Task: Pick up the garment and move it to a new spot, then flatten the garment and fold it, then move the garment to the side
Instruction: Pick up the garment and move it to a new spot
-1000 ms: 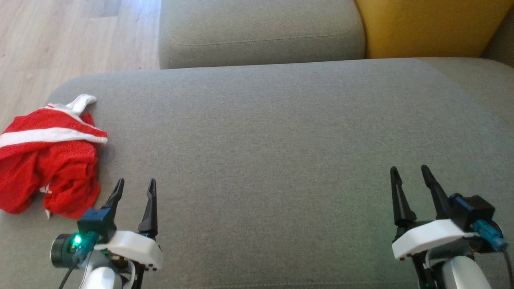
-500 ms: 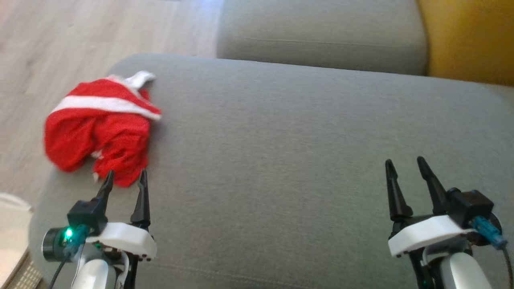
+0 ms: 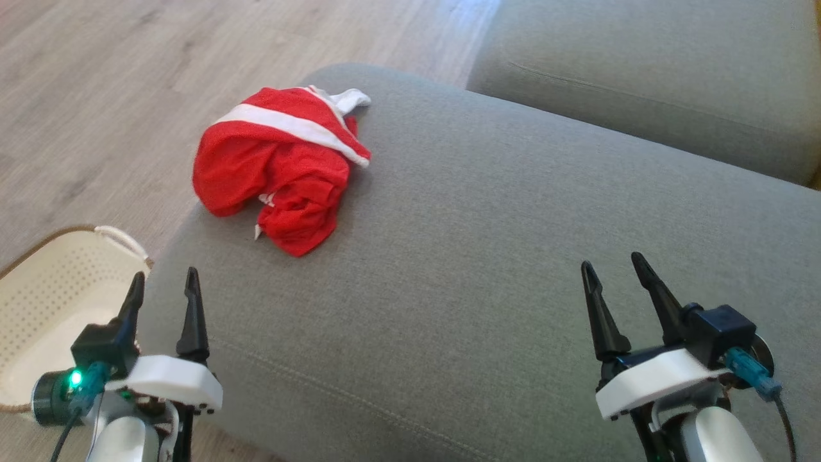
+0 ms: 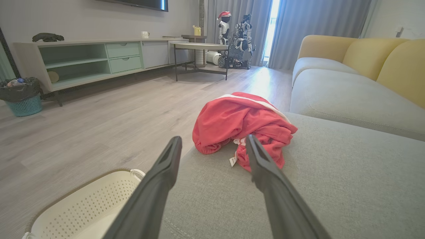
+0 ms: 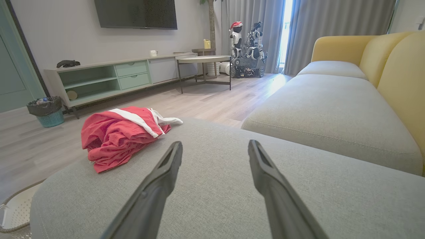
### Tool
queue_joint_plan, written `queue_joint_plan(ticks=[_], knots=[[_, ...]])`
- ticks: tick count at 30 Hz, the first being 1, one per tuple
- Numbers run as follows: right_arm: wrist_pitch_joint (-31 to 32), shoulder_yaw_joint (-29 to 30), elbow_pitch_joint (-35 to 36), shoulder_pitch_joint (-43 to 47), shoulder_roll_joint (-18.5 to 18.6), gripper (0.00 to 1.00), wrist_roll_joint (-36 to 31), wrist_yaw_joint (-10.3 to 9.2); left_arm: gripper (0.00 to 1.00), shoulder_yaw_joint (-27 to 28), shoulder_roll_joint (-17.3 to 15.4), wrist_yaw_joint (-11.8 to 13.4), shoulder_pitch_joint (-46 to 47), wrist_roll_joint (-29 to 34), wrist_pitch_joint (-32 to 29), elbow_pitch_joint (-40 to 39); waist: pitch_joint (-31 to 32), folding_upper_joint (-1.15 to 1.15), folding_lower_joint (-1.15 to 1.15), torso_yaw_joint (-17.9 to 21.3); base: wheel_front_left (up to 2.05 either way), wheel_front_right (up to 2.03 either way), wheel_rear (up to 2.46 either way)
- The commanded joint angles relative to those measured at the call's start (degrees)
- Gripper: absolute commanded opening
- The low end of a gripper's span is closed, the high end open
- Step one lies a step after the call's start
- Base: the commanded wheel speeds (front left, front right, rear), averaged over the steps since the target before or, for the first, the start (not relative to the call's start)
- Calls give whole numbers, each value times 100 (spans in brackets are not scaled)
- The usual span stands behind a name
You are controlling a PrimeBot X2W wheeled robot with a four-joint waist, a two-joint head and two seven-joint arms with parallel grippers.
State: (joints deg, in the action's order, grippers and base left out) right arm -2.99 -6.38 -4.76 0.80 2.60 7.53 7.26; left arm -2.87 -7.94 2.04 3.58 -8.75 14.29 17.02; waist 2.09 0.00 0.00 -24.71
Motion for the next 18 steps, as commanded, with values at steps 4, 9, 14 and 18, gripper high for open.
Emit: queue_joint_plan(ticks=[4, 9, 14, 18], knots=[[7, -159, 243, -169, 28, 100, -4, 23, 100, 228, -107, 30, 160, -24, 71, -228, 27, 0, 0, -191, 0, 0, 0], [23, -177, 245, -172, 28, 100, -10, 23, 100, 248, -76, 43, 154, -22, 71, -240, 11, 0, 0, -201, 0, 0, 0], [26, -180, 242, -171, 28, 100, -9, 23, 100, 268, -57, 48, 164, -23, 71, -249, -5, 0, 0, -180, 0, 0, 0], [22, -188, 243, -159, 28, 100, -4, 23, 100, 286, -39, 50, 155, -13, 71, -272, -32, 0, 0, -148, 0, 0, 0]])
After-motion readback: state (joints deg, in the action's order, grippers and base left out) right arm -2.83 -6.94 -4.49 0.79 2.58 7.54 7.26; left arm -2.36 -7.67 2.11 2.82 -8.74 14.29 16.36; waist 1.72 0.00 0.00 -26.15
